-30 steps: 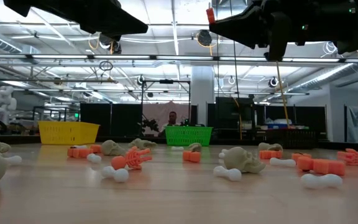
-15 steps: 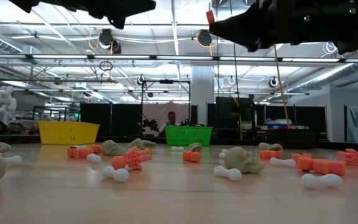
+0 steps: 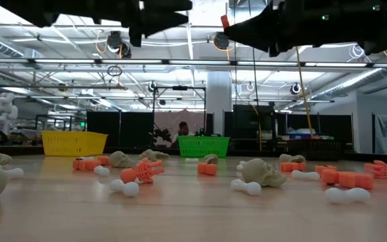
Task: Sort Halloween decoration
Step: Put the orange skeleton toy into the yellow bin
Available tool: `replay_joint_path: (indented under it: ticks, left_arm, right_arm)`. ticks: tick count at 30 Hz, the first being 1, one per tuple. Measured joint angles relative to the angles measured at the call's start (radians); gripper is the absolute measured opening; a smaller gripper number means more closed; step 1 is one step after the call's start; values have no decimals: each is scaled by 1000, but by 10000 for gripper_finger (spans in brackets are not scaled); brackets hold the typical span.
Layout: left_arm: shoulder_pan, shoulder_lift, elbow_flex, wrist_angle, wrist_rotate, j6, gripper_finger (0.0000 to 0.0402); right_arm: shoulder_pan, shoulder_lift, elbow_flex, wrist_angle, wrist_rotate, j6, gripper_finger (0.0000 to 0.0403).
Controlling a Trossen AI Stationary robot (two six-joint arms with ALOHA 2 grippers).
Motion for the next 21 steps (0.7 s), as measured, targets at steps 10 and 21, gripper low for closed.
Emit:
replay_joint_path:
  ticks: [10,21]
  left_arm:
    - [26,204,102,226,-77,27,281]
    - [39,351,259,223,-173,46,281]
  right_arm:
    - [0,0,12,-5,38,-109,16]
    - [-1,0,11,-31,167,-126,16]
